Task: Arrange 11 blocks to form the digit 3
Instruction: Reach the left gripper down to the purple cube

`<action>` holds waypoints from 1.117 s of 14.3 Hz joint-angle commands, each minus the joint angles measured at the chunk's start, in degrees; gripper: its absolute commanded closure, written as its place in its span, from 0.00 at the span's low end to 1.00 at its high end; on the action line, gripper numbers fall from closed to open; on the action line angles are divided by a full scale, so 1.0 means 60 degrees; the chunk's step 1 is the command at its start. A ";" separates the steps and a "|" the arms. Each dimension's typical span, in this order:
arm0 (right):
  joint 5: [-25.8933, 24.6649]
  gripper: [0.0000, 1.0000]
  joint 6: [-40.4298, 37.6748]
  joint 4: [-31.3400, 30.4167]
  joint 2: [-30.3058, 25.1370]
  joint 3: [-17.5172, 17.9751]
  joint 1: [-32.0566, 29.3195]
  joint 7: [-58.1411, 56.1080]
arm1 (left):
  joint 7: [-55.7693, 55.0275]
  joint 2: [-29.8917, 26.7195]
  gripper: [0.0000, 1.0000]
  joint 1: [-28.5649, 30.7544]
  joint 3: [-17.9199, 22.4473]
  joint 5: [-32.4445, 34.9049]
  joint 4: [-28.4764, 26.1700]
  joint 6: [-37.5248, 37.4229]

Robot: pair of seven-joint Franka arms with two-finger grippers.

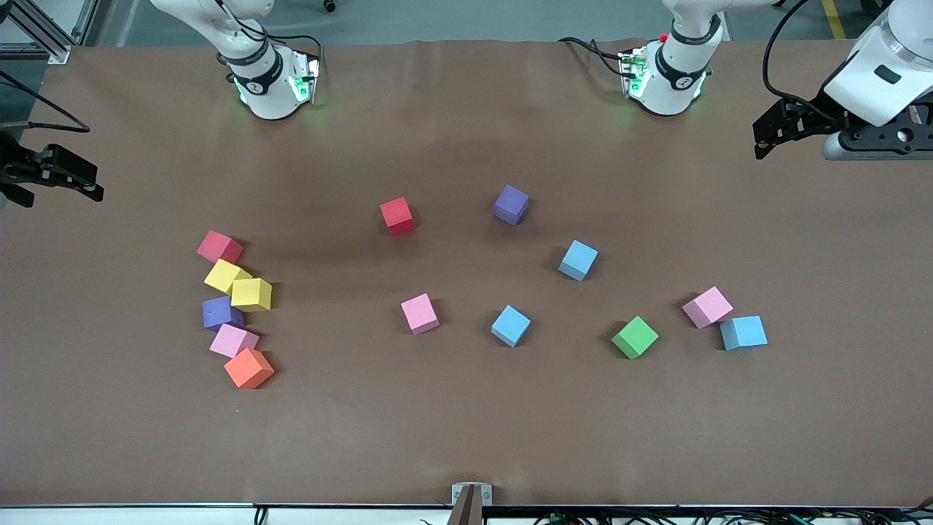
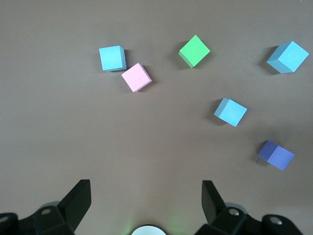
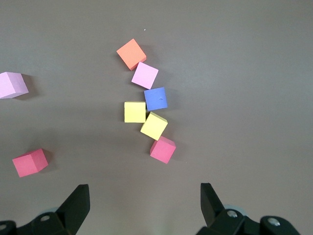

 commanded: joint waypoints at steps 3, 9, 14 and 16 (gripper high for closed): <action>-0.0102 0.00 0.0050 -0.0003 -0.0035 0.0122 -0.0114 -0.0073 | 0.0025 0.0101 0.00 0.0065 -0.0056 -0.0007 0.0325 -0.0132; -0.0102 0.00 0.0050 -0.0003 -0.0035 0.0137 -0.0099 -0.0073 | 0.0099 0.0525 0.00 -0.0007 -0.0099 -0.0168 0.0254 -0.0118; -0.0102 0.00 0.0050 -0.0003 -0.0035 0.0137 -0.0114 -0.0073 | -0.2269 0.0746 0.00 -0.0330 -0.1254 -0.0418 -0.1326 0.1754; -0.0102 0.00 0.0050 -0.0003 -0.0035 0.0137 -0.0114 -0.0073 | -0.4112 0.1124 0.00 -0.0330 -0.2044 -0.0418 -0.1753 0.2312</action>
